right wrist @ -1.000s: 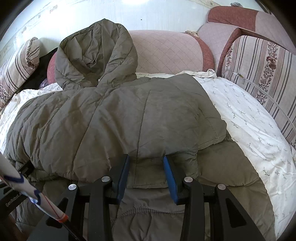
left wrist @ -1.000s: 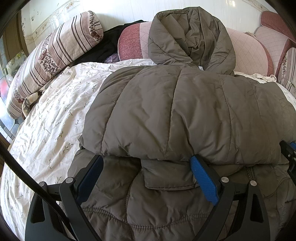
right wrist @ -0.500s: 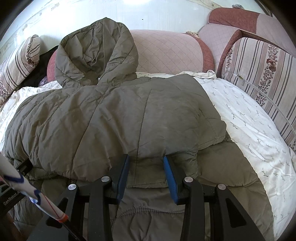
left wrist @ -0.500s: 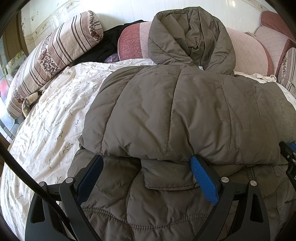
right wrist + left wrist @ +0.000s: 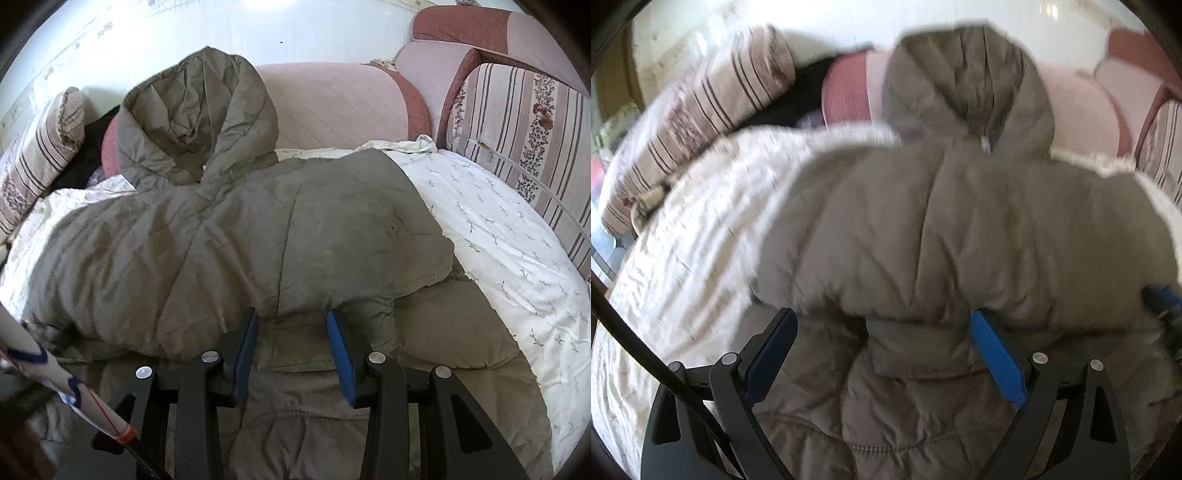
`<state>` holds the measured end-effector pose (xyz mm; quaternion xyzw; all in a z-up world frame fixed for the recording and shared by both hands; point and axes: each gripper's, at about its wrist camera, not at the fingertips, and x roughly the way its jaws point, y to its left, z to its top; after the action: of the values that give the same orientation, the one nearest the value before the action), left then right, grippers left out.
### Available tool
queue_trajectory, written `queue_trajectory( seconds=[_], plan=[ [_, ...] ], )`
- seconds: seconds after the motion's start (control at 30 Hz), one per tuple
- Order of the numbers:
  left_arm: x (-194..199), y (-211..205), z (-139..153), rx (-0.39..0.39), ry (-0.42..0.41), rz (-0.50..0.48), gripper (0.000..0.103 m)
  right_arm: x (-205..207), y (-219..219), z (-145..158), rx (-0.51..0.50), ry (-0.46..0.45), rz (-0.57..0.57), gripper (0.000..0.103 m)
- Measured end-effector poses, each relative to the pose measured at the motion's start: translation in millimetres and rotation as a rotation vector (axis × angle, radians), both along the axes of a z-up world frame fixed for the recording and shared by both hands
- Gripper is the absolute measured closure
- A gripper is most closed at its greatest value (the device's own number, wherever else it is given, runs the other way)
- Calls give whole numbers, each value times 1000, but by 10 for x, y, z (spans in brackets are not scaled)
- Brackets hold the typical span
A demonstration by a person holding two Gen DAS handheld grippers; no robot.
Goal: Fold large clothes
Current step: 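Move the right gripper to the jacket hood and close on it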
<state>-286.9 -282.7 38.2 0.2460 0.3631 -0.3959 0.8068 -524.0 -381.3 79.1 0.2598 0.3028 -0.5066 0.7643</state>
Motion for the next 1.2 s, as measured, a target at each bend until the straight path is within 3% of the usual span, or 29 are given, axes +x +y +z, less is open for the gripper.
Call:
queue_trajectory(
  seconds=[0.23, 0.47, 0.67, 0.77, 0.93, 1.2],
  plan=[
    [65, 135, 279, -117, 27, 21, 8, -235, 352, 444, -38, -131, 13, 61],
    [125, 243, 501, -190, 42, 29, 8, -202, 395, 1352, 34, -247, 107, 61],
    [220, 328, 566, -225, 85, 51, 8, 157, 114, 2139, -9, -214, 174, 58],
    [247, 331, 560, -227, 86, 57, 8, 440, -176, 2358, -59, -167, 195, 56],
    [242, 257, 495, -215, 86, 52, 8, 937, -846, 2438, -88, -125, 181, 56],
    [191, 116, 404, -195, 54, 20, 8, 1538, -1876, 2044, -32, -61, 153, 56]
  ],
)
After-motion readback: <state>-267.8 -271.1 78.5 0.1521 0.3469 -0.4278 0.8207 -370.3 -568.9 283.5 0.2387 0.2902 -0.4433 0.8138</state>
